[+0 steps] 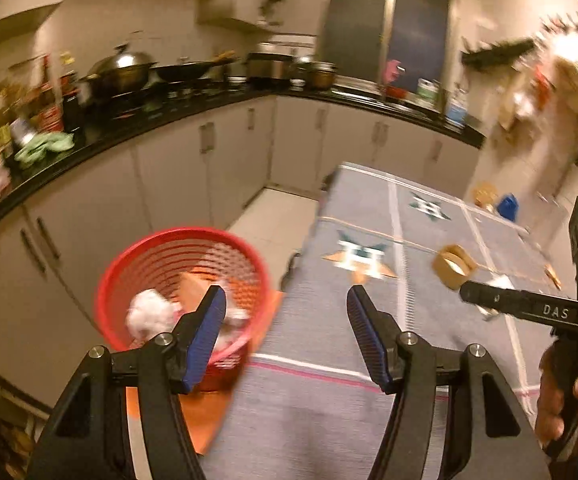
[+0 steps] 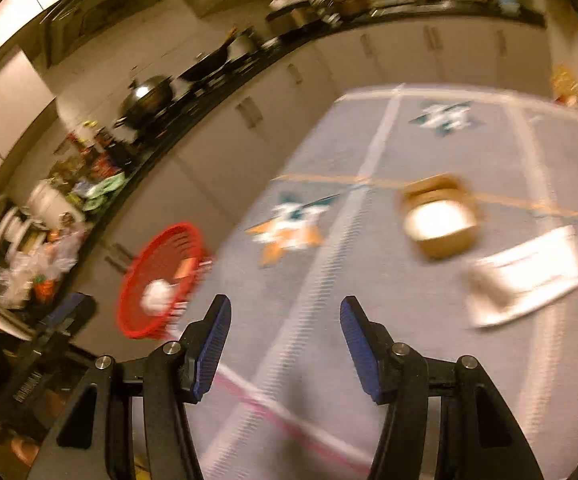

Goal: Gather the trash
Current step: 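Move both open tools back over the remaining items on the table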

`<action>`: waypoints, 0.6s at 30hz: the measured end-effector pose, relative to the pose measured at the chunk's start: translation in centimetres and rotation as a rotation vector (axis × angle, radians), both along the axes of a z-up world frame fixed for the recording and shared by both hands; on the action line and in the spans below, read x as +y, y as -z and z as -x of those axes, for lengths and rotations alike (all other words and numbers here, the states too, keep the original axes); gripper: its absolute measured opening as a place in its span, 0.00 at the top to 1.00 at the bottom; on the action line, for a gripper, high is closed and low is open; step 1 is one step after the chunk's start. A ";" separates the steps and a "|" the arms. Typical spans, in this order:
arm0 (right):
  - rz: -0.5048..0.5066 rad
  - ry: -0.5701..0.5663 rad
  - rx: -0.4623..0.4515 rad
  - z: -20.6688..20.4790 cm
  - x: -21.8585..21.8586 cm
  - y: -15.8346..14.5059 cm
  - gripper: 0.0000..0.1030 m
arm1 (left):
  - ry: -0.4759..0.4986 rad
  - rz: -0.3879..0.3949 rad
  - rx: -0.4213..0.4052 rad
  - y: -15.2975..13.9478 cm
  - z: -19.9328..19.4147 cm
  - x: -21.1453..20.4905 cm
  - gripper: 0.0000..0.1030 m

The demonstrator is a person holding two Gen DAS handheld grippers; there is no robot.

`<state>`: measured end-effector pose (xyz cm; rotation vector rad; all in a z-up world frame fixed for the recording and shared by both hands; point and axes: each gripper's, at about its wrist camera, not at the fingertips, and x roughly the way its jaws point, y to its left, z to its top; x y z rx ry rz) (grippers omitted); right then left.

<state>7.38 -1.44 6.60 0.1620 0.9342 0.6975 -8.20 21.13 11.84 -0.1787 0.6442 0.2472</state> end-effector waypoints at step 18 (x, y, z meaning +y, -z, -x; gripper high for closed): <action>0.278 0.012 -0.158 -4.3 -6.2 4.8 0.84 | 0.278 0.123 0.202 2.4 -11.7 -11.1 0.39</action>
